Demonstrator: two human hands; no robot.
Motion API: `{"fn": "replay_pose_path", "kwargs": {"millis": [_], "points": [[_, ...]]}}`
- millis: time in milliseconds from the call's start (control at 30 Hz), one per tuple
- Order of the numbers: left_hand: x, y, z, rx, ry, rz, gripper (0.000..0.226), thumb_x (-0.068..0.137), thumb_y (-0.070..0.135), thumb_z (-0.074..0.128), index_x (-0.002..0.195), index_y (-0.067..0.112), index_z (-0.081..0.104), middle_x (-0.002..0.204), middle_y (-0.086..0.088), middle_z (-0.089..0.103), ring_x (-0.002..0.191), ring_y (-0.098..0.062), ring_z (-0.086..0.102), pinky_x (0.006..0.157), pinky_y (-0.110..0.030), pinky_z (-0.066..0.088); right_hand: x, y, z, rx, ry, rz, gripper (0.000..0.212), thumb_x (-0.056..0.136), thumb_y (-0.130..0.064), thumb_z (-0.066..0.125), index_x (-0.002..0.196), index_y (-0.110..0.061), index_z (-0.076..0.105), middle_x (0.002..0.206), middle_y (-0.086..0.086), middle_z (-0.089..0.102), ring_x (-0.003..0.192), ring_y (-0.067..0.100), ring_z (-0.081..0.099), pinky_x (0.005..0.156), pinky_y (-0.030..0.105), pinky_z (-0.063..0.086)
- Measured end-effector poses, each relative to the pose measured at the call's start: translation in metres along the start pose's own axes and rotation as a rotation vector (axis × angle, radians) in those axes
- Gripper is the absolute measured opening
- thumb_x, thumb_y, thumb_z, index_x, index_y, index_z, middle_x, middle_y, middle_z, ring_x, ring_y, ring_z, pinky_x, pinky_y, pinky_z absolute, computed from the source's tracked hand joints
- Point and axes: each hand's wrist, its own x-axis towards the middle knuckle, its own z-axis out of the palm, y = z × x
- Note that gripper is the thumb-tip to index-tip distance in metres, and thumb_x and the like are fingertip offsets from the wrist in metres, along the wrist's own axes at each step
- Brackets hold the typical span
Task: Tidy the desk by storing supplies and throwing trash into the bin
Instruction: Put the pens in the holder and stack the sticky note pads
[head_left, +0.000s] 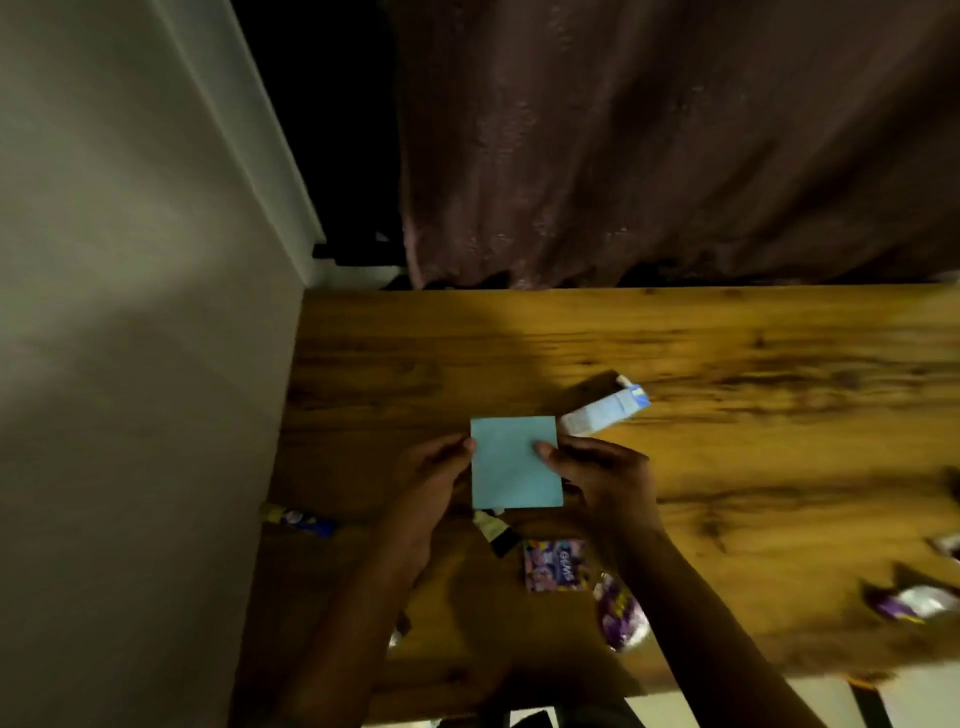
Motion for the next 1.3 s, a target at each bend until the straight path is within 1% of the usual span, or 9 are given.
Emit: {"fn": "replay_pose_path", "kwargs": {"millis": [167,333,400,567,733,900,1100,1200,1300], "points": [[-0.029,-0.006,0.075,0.057,-0.101,0.054,0.019,0.094,0.019,0.072,0.112,0.018,0.074,0.093,0.009,0.076,0.079,-0.001,0.071,0.056,-0.014,0.054,-0.027,-0.006,-0.082,0.029,0.206,-0.109,0.020,0.075,-0.019,0.087,0.094,-0.012,0.081,0.092,0.005,0.079,0.092,0.023,0.076,0.068,0.038,0.061],[-0.068,-0.031,0.156,0.149,-0.169,0.081,0.007,0.089,0.016,0.077,0.089,0.023,0.079,0.090,0.005,0.081,0.091,-0.015,0.077,0.082,-0.035,0.063,-0.056,0.000,-0.176,0.029,0.322,-0.159,0.011,0.080,-0.020,0.083,0.090,-0.015,0.083,0.089,0.001,0.080,0.086,0.016,0.074,0.069,0.037,0.059],[-0.087,-0.044,0.190,0.149,-0.179,0.113,0.008,0.088,0.015,0.078,0.090,0.023,0.079,0.083,0.013,0.080,0.080,-0.001,0.074,0.070,-0.020,0.060,-0.069,0.005,-0.216,0.021,0.367,-0.163,0.012,0.079,-0.021,0.084,0.090,-0.016,0.083,0.088,-0.002,0.080,0.084,0.010,0.074,0.068,0.036,0.060],[-0.132,-0.082,0.280,0.235,-0.252,0.139,0.011,0.090,0.024,0.077,0.100,0.026,0.078,0.088,0.020,0.078,0.075,0.012,0.069,0.052,-0.013,0.049,-0.102,0.025,-0.323,0.028,0.463,-0.177,0.005,0.079,-0.020,0.085,0.084,-0.021,0.083,0.084,-0.004,0.079,0.082,0.009,0.075,0.069,0.032,0.059],[-0.178,-0.116,0.374,0.218,-0.260,0.101,0.014,0.089,0.015,0.078,0.102,0.015,0.079,0.083,0.016,0.078,0.077,0.002,0.072,0.065,-0.020,0.059,-0.128,0.038,-0.428,0.025,0.514,-0.181,0.003,0.082,-0.017,0.082,0.082,-0.019,0.082,0.079,0.000,0.079,0.076,0.017,0.075,0.067,0.035,0.060],[-0.212,-0.137,0.456,0.264,-0.316,0.082,0.022,0.091,0.001,0.072,0.112,-0.004,0.074,0.086,-0.001,0.075,0.059,0.002,0.071,0.051,-0.012,0.053,-0.150,0.047,-0.513,0.045,0.555,-0.150,0.005,0.084,-0.022,0.081,0.086,-0.017,0.082,0.081,-0.002,0.079,0.078,0.015,0.076,0.075,0.041,0.063],[-0.212,-0.150,0.515,0.421,-0.371,0.169,0.017,0.090,0.006,0.074,0.107,0.011,0.076,0.093,0.000,0.076,0.066,0.002,0.071,0.053,-0.009,0.051,-0.147,0.062,-0.571,0.076,0.598,-0.090,0.006,0.086,-0.018,0.079,0.091,-0.018,0.083,0.085,-0.005,0.079,0.081,0.015,0.076,0.079,0.040,0.063],[-0.199,-0.159,0.524,0.478,-0.348,0.182,0.015,0.088,0.008,0.078,0.099,0.016,0.078,0.094,-0.001,0.079,0.078,-0.007,0.076,0.066,-0.022,0.060,-0.139,0.071,-0.576,0.018,0.640,-0.063,0.006,0.087,-0.021,0.079,0.089,-0.024,0.083,0.082,-0.007,0.079,0.080,0.014,0.076,0.073,0.033,0.061],[-0.178,-0.177,0.548,0.581,-0.353,0.119,0.014,0.086,0.007,0.080,0.100,0.009,0.079,0.081,-0.002,0.080,0.067,-0.012,0.076,0.053,-0.027,0.056,-0.118,0.081,-0.598,-0.121,0.708,-0.001,0.008,0.084,-0.028,0.081,0.091,-0.025,0.081,0.081,-0.008,0.076,0.078,0.010,0.072,0.063,0.020,0.053]]}}
